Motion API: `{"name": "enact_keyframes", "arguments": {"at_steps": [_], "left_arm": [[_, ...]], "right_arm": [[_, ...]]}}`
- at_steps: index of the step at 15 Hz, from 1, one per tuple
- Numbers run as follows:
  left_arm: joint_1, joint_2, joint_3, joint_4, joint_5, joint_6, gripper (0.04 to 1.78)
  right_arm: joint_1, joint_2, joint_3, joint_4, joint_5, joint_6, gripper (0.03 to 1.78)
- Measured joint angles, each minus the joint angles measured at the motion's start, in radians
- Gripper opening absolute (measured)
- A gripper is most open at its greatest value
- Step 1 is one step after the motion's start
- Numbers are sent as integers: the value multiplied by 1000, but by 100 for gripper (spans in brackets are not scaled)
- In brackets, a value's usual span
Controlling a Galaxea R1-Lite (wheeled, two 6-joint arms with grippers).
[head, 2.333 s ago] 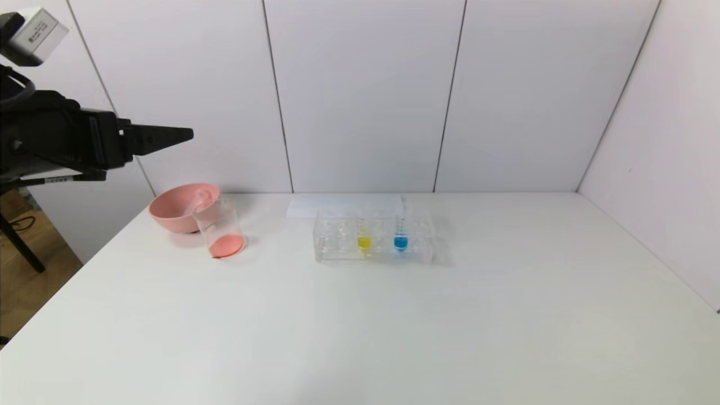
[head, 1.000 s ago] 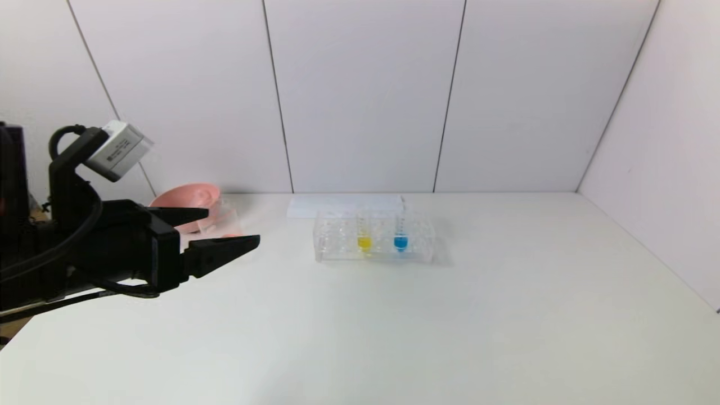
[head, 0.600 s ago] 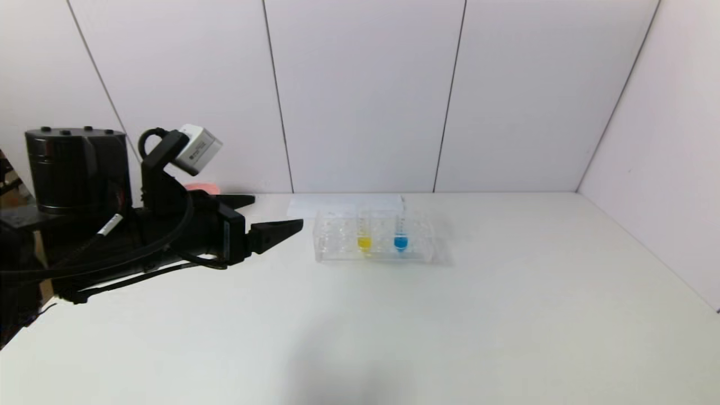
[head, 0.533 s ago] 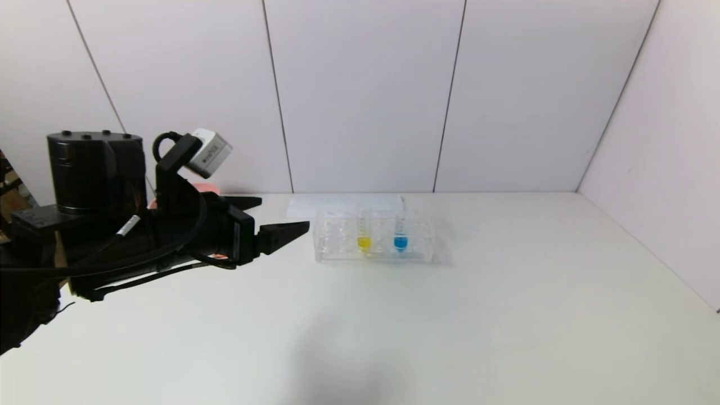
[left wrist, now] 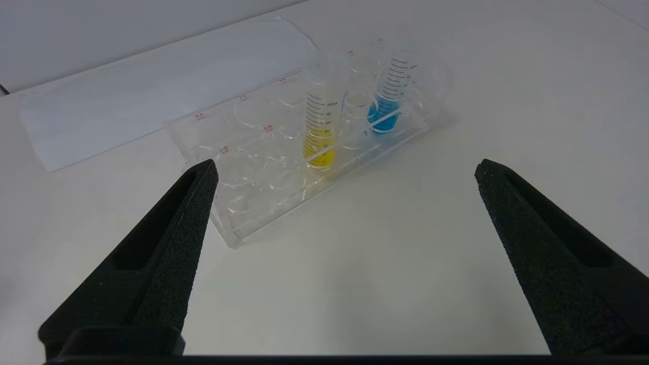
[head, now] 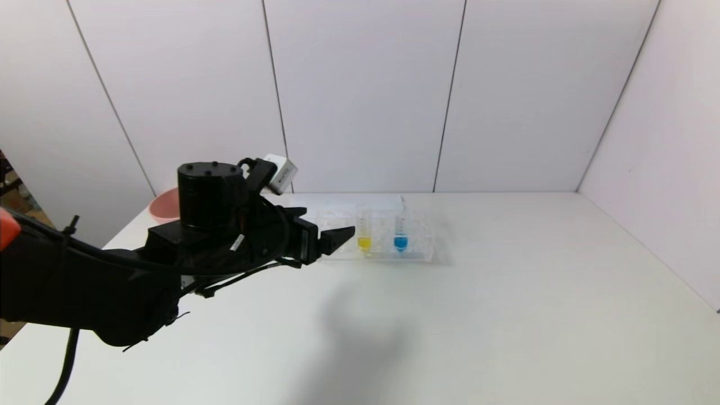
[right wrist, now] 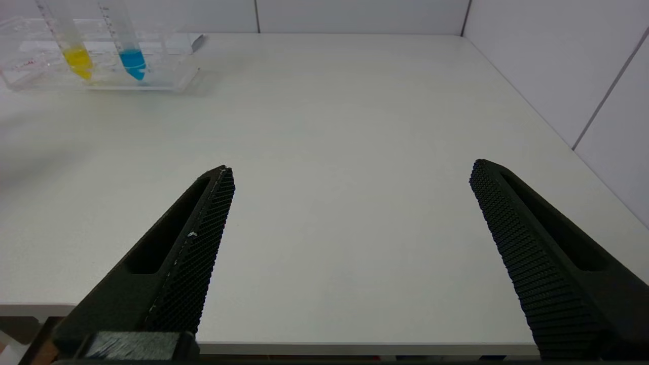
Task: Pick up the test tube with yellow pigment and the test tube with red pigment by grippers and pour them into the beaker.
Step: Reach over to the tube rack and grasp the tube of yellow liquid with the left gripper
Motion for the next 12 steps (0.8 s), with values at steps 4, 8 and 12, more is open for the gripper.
{"name": "enact_keyframes", "arguments": {"at_steps": [4,8,12], "left_arm": [[-72,108,-68,-18,143,-26,177],[-126,193,-131,-22,256,-57,177],[-160,269,-191,-73,409,-65,177]], "right_arm": [[0,0,0,0,0,0,170],[0,0,0,0,0,0,170],[0,0,0,0,0,0,170]]}}
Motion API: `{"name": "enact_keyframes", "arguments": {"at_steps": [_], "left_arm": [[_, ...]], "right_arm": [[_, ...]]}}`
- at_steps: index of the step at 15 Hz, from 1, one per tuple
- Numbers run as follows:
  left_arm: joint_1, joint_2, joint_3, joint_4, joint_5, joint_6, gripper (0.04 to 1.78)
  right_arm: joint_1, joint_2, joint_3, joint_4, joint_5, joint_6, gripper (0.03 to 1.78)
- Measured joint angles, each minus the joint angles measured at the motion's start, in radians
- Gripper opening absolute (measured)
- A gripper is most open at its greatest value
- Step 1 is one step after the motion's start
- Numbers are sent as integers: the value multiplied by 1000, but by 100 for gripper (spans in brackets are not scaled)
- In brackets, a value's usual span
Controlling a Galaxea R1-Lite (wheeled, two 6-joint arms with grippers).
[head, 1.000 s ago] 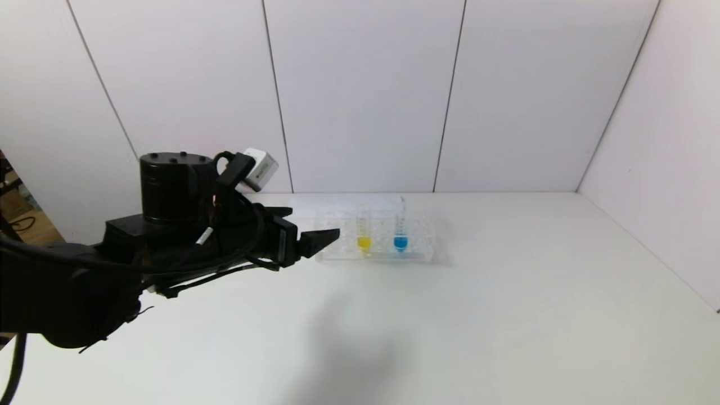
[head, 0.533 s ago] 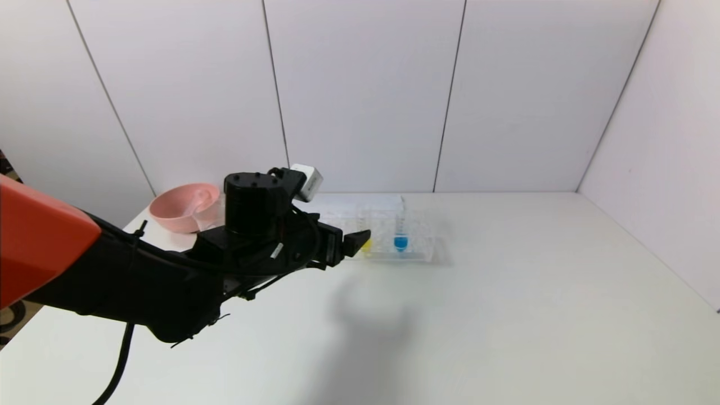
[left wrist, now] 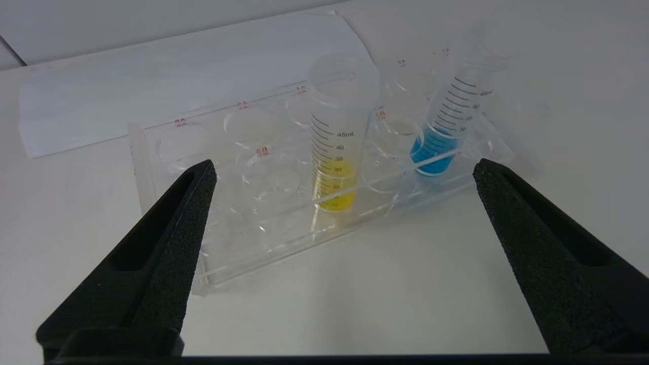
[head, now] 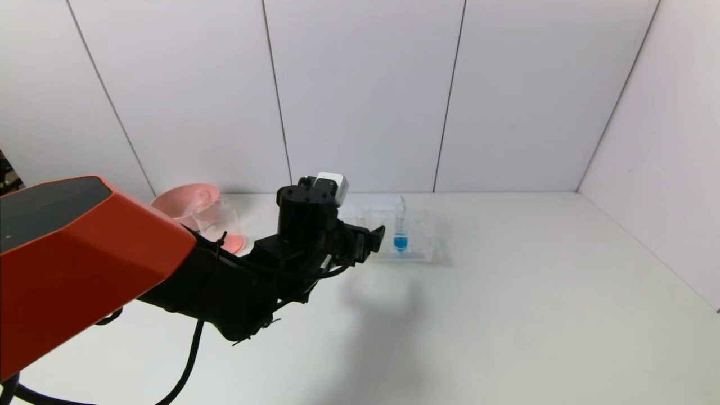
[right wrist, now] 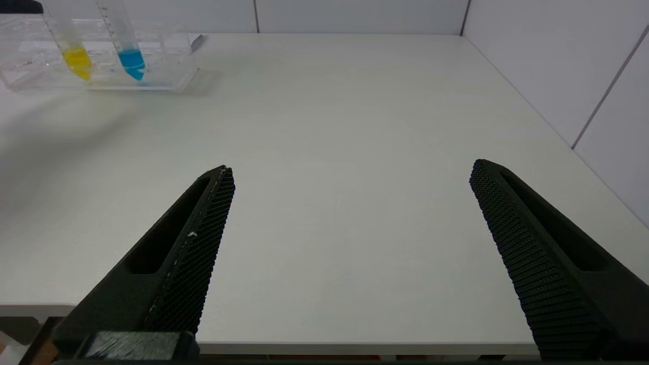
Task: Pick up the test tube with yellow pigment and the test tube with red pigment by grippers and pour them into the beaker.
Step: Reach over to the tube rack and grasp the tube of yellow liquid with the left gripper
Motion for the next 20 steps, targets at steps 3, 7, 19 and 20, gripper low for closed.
{"name": "enact_keyframes", "arguments": {"at_steps": [3,7,19,20], "left_arm": [[-11,53,-29,-57,60,1,177],[-21,111,-60,-88,109,5,177],[-29,212,-99,-230,193,10,177],[-29,214,-104,-229,193,10,177]], "right_arm": [[0,0,0,0,0,0,170],[0,0,0,0,0,0,170],[0,0,0,0,0,0,170],[0,0,0,0,0,0,170]]}}
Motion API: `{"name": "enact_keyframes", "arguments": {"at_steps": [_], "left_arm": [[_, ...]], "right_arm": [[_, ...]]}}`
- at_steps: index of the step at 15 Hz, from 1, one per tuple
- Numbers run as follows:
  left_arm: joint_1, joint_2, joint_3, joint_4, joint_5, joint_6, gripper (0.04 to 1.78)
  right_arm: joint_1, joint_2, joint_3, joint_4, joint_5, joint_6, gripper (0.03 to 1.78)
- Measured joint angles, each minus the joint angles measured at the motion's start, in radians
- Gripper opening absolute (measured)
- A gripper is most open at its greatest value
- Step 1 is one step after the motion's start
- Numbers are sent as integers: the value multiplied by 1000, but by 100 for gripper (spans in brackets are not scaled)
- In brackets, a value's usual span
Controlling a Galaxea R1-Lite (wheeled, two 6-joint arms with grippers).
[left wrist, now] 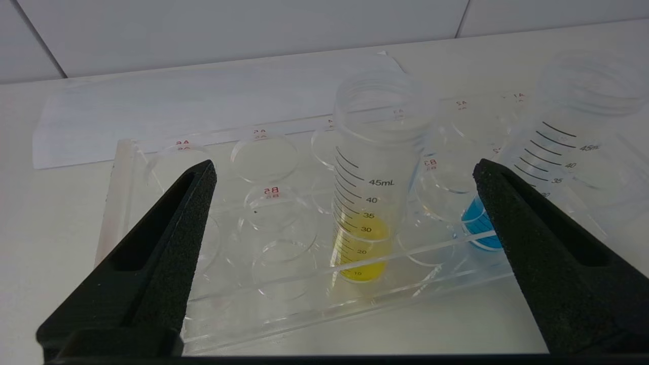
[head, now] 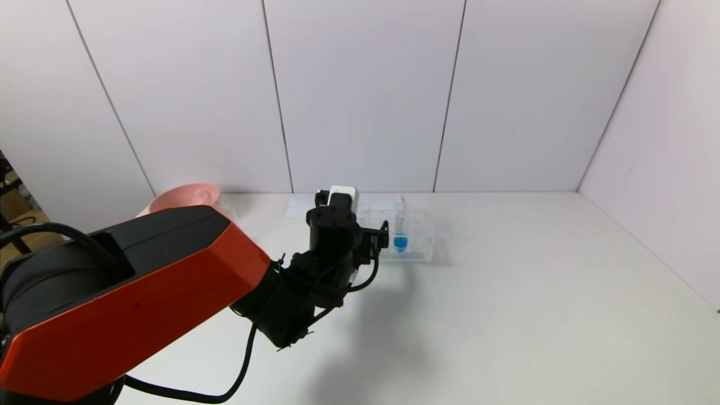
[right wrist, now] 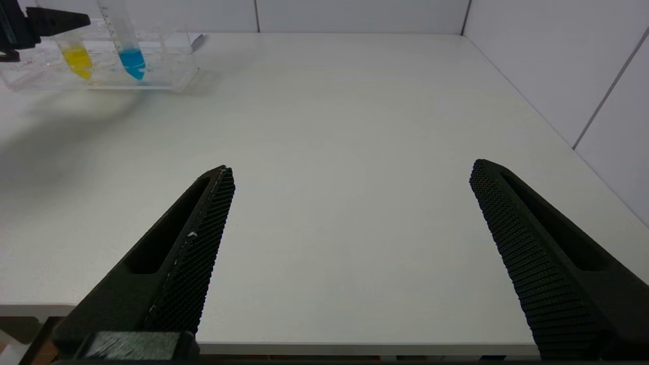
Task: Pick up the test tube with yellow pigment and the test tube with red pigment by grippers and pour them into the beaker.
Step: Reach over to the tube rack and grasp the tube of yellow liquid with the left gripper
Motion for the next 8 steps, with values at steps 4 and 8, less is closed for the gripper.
{"name": "enact_keyframes", "arguments": {"at_steps": [4,8], "left_arm": [[3,11,-27,3,0,9,177],[11,26,-53,8,0,11,177]], "right_arm": [[0,0,0,0,0,0,170],[0,0,0,0,0,0,170]]}}
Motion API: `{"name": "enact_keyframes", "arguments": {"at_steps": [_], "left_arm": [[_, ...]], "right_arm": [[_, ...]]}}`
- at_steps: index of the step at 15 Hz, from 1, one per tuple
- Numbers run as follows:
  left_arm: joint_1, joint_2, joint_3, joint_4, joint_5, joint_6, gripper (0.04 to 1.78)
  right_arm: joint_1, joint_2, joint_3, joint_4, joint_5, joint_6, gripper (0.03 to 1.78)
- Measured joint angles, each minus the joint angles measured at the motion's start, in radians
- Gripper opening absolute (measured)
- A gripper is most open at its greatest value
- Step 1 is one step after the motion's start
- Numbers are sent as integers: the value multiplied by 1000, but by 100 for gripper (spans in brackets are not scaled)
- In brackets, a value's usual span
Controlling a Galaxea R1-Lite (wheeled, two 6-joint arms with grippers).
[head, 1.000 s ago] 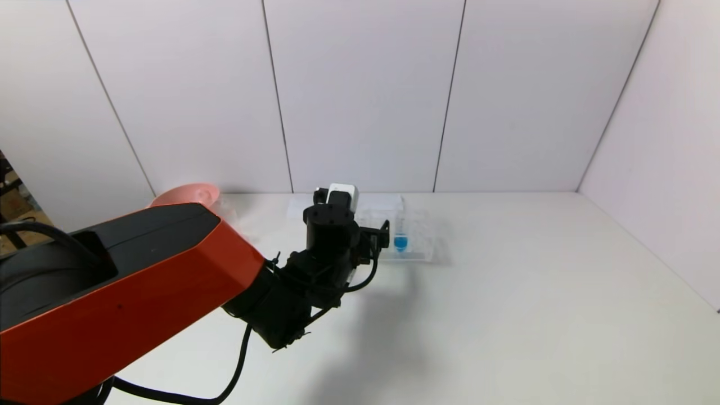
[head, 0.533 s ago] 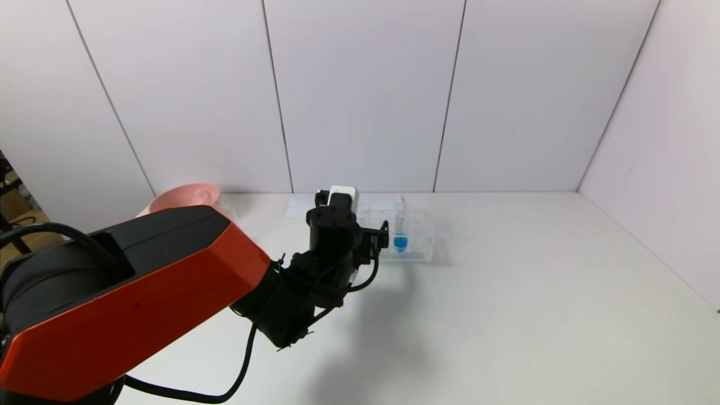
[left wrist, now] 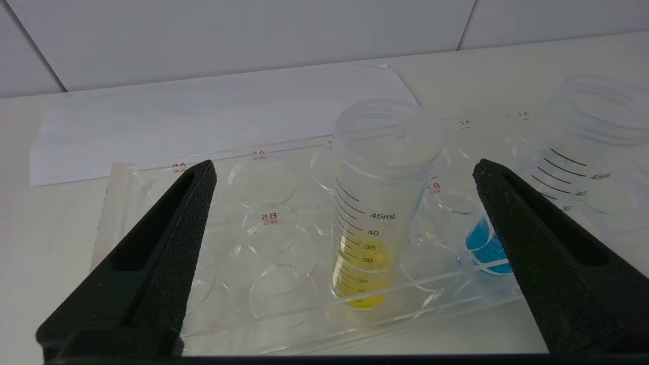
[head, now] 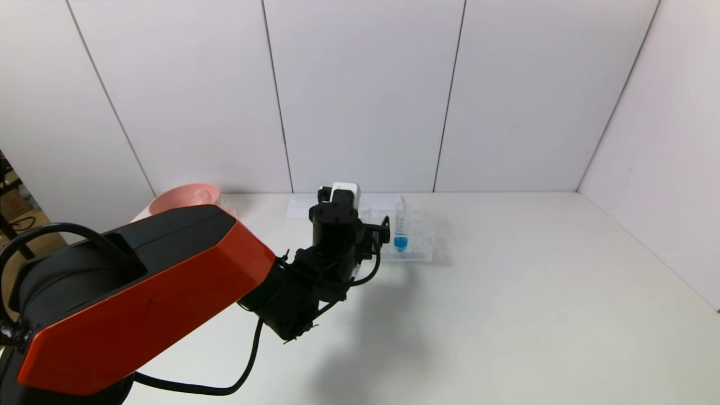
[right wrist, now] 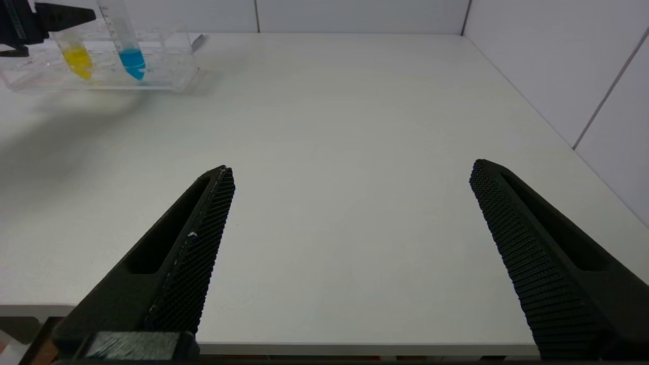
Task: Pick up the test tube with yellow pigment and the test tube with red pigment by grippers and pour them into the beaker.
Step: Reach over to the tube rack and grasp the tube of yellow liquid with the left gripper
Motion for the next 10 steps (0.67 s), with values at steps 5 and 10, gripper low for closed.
{"name": "enact_keyframes", "arguments": {"at_steps": [5,10], "left_arm": [[14,12,-19,1,-1,3,177],[17,19,-35,3,-9,4,177]], "right_arm": [[0,0,0,0,0,0,170],[0,0,0,0,0,0,170]]}}
